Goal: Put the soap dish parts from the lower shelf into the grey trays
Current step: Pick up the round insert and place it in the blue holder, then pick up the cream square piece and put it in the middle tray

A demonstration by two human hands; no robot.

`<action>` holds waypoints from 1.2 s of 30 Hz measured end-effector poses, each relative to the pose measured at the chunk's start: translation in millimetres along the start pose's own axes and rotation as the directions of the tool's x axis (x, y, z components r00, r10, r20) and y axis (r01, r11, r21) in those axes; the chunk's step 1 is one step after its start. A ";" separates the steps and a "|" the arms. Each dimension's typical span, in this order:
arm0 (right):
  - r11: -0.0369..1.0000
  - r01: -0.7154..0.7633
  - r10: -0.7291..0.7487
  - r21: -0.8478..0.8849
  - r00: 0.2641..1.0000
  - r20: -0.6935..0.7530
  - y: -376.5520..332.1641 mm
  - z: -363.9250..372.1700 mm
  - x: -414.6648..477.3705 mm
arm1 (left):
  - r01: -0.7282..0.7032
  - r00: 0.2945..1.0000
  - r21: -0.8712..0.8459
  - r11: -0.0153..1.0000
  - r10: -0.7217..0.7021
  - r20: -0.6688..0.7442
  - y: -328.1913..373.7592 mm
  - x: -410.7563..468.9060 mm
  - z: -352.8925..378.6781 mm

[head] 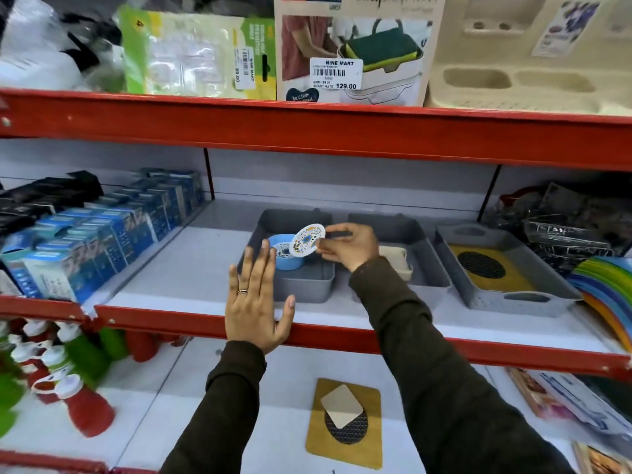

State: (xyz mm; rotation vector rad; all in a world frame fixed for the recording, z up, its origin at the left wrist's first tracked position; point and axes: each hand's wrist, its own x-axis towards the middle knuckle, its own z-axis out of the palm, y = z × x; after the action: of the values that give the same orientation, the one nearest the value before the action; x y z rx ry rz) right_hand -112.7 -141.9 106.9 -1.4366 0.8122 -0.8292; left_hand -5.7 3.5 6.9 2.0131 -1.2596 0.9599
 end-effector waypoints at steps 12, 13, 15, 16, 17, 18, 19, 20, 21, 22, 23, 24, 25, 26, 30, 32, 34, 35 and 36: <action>0.846 0.110 -0.150 -0.522 0.988 -0.034 18.7 27.9 64.9 | -0.008 1.000 0.040 0.999 0.007 0.027 -1.2 0.5 3.1; 0.864 0.145 -0.186 -0.481 0.982 -0.038 13.3 23.8 54.2 | -0.008 1.000 0.042 0.999 0.007 0.027 -0.8 0.9 2.4; 0.938 0.178 -0.207 -0.298 0.976 -0.067 1.2 9.8 20.3 | -0.005 1.000 0.043 0.999 0.004 0.025 -0.1 0.3 1.9; 0.962 0.183 -0.202 -0.205 0.976 -0.079 -4.0 1.6 -0.3 | -0.005 1.000 0.047 0.999 0.004 0.023 -0.6 0.5 2.1; 0.969 0.198 -0.211 -0.149 0.975 -0.075 -5.4 -7.7 -23.4 | -0.005 1.000 0.049 0.999 0.004 0.024 -0.1 -0.3 2.8; 0.966 0.226 -0.234 -0.128 0.971 -0.054 -6.5 -17.0 -49.4 | -0.008 1.000 0.053 0.999 0.006 0.027 -0.4 0.0 3.3; 0.961 0.241 -0.246 -0.132 0.969 -0.025 -3.3 -27.2 -74.8 | -0.012 0.999 0.055 0.998 0.010 0.035 0.1 -1.0 3.9; 0.963 0.238 -0.238 -0.125 0.971 0.012 1.8 -37.0 -99.4 | -0.017 0.999 0.059 0.998 0.014 0.040 0.0 -1.5 3.9; 0.975 0.199 -0.195 -0.099 0.979 0.055 11.1 -45.3 -120.6 | -0.022 0.999 0.065 0.998 0.019 0.042 -0.2 -1.1 3.5; 0.988 0.130 -0.122 -0.078 0.987 0.102 24.6 -52.6 -138.8 | -0.024 0.999 0.069 0.997 0.021 0.047 0.4 -1.8 4.1; 0.996 0.050 -0.038 -0.076 0.988 0.151 41.1 -57.3 -152.6 | -0.025 0.999 0.071 0.997 0.022 0.046 0.3 -1.2 4.1; 0.994 -0.024 0.044 -0.106 0.980 0.194 61.8 -60.8 -162.5 | -0.026 0.999 0.071 0.997 0.023 0.046 0.6 -1.9 4.5; 0.983 -0.069 0.107 -0.172 0.969 0.222 83.4 -64.1 -167.9 | -0.024 0.999 0.070 0.997 0.022 0.038 1.0 -1.9 4.5; 0.963 -0.092 0.153 -0.255 0.960 0.233 108.3 -67.7 -168.7 | -0.025 0.999 0.069 0.997 0.023 0.028 1.5 -1.6 4.4; 0.832 -0.143 0.241 -0.536 0.963 0.118 214.4 -82.4 -140.5 | -0.024 1.000 0.065 0.998 0.024 0.007 1.8 -1.3 5.8; 0.715 -0.185 0.300 -0.674 0.952 0.057 253.2 -83.6 -119.1 | -0.031 1.000 0.063 0.998 0.031 -0.004 1.9 -1.1 6.5; 0.592 -0.208 0.359 -0.779 0.933 0.024 278.6 -78.0 -101.9 | -0.034 0.999 0.059 0.998 0.035 -0.022 1.4 -1.3 7.1; 0.551 -0.231 0.385 -0.802 0.923 -0.001 286.3 -72.7 -96.4 | -0.031 0.999 0.056 0.998 0.033 -0.024 1.1 -1.5 8.3; 0.525 -0.267 0.418 -0.808 0.908 -0.028 290.0 -66.3 -93.2 | -0.026 0.999 0.054 0.998 0.027 -0.025 0.8 -1.1 8.8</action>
State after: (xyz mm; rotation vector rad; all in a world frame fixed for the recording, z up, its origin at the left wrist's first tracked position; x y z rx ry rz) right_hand -217.6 -101.7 -183.9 -1.9946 1.3881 0.0435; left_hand -4.3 -3.0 1.0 2.0233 -1.2625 1.0394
